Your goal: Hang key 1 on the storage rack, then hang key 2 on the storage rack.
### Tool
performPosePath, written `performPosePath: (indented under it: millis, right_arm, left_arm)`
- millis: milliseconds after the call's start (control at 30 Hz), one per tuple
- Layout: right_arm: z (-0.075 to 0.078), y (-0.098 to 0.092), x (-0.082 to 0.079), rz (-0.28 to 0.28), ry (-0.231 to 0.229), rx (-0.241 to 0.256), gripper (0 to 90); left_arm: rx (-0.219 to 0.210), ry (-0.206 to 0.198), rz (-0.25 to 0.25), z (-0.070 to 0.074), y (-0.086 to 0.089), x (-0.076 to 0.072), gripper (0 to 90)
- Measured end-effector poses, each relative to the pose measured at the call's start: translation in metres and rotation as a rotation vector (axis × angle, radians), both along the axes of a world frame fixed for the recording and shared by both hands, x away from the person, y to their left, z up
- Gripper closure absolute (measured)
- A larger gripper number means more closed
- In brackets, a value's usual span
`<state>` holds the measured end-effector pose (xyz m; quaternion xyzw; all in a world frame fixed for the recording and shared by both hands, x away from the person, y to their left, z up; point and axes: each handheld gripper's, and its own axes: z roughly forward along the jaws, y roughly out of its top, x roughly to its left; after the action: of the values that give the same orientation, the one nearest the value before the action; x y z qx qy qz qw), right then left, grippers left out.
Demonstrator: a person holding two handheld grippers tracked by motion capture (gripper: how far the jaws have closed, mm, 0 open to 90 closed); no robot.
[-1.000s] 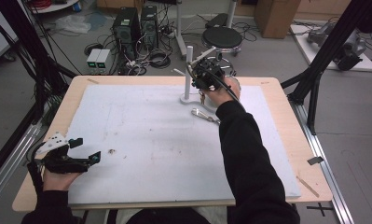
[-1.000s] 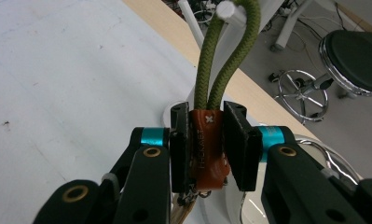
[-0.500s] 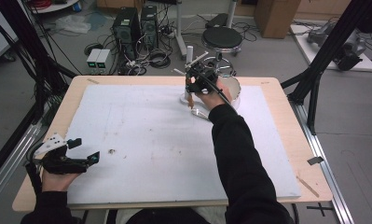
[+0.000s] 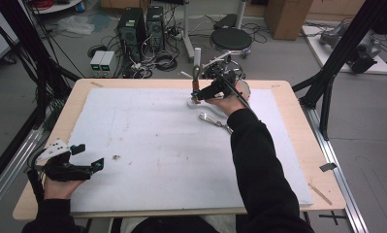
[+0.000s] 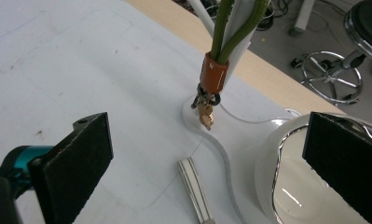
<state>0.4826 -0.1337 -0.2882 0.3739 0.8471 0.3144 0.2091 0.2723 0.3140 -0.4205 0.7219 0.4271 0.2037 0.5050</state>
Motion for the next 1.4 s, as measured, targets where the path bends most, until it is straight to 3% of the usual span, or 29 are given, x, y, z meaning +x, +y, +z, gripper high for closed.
performPosePath:
  millis: [67, 133, 233, 367, 467, 567, 733, 867, 1000, 1400]
  right_arm:
    - [0.001, -0.001, -0.002, 0.0, 0.004, -0.004, 0.7]
    - [0.002, -0.008, -0.009, 0.012, -0.039, 0.017, 0.7]
    - [-0.002, -0.017, -0.012, 0.001, -0.016, 0.028, 0.7]
    - [-0.009, -0.028, -0.018, -0.009, -0.019, 0.048, 0.7]
    - [-0.014, -0.034, -0.021, -0.011, -0.009, 0.039, 0.7]
    - [-0.019, -0.041, -0.027, -0.01, -0.004, 0.066, 0.7]
    - [-0.032, -0.052, -0.033, -0.007, 0.031, 0.07, 0.8]
    - [-0.048, -0.06, -0.034, -0.008, 0.086, 0.087, 0.8]
    - [-0.064, -0.064, -0.032, -0.01, 0.132, 0.078, 0.8]
    - [-0.083, -0.056, -0.028, 0.031, 0.123, 0.022, 0.9]
  left_arm:
    - [0.0, 0.0, -0.002, 0.0, 0.0, 0.0, 1.8]
    - [0.002, 0.0, 0.0, 0.0, 0.0, 0.0, 1.8]
    - [0.004, 0.001, -0.001, 0.0, 0.0, 0.0, 1.8]
    - [0.007, 0.002, -0.002, 0.0, -0.001, 0.0, 1.8]
    - [0.007, 0.001, -0.002, 0.0, -0.001, 0.001, 1.8]
    - [0.007, 0.001, -0.002, 0.0, -0.001, 0.001, 1.8]
    - [0.008, 0.001, -0.001, 0.0, -0.001, 0.001, 1.8]
    - [0.008, 0.002, -0.001, 0.0, -0.001, 0.001, 1.8]
    - [0.009, 0.0, -0.003, 0.0, -0.002, 0.001, 1.8]
    - [0.01, 0.001, -0.003, -0.001, -0.001, 0.002, 1.8]
